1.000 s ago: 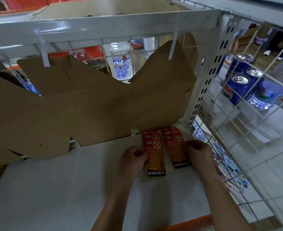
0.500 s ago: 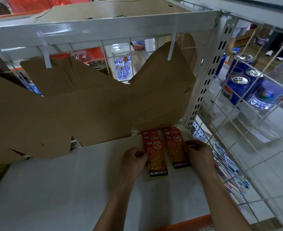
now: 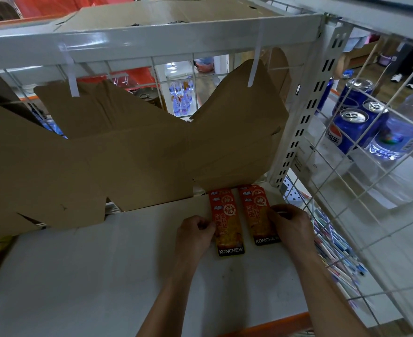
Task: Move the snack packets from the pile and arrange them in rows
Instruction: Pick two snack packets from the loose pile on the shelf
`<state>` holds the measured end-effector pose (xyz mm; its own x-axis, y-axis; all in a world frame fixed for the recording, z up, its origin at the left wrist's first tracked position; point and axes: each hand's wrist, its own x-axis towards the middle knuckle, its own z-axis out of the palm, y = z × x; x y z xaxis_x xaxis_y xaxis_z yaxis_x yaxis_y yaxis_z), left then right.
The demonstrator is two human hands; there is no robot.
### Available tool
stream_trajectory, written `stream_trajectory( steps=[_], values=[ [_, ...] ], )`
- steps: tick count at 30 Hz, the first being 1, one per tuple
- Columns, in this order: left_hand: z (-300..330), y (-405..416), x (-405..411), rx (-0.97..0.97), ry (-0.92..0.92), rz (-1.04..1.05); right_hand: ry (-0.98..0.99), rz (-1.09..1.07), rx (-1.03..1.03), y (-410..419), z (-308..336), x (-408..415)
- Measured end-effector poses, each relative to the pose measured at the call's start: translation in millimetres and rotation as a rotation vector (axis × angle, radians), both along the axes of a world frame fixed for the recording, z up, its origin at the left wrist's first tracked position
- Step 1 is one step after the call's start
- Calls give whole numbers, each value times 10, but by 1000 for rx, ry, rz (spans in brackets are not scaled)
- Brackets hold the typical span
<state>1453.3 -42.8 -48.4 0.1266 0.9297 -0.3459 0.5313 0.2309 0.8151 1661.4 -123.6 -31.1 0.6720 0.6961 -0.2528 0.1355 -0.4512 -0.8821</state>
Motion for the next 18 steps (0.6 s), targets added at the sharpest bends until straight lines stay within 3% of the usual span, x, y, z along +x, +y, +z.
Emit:
stream_trajectory(
  steps=[9, 13, 18],
  values=[
    [48, -45, -16, 5, -17, 13, -60, -29, 11, -38, 75, -18],
    [176, -124, -68, 70, 55, 18, -340, 49, -20, -57, 179, -108],
    [350, -276, -205, 214, 149, 8, -745, 351, -92, -85, 356, -463]
  ],
)
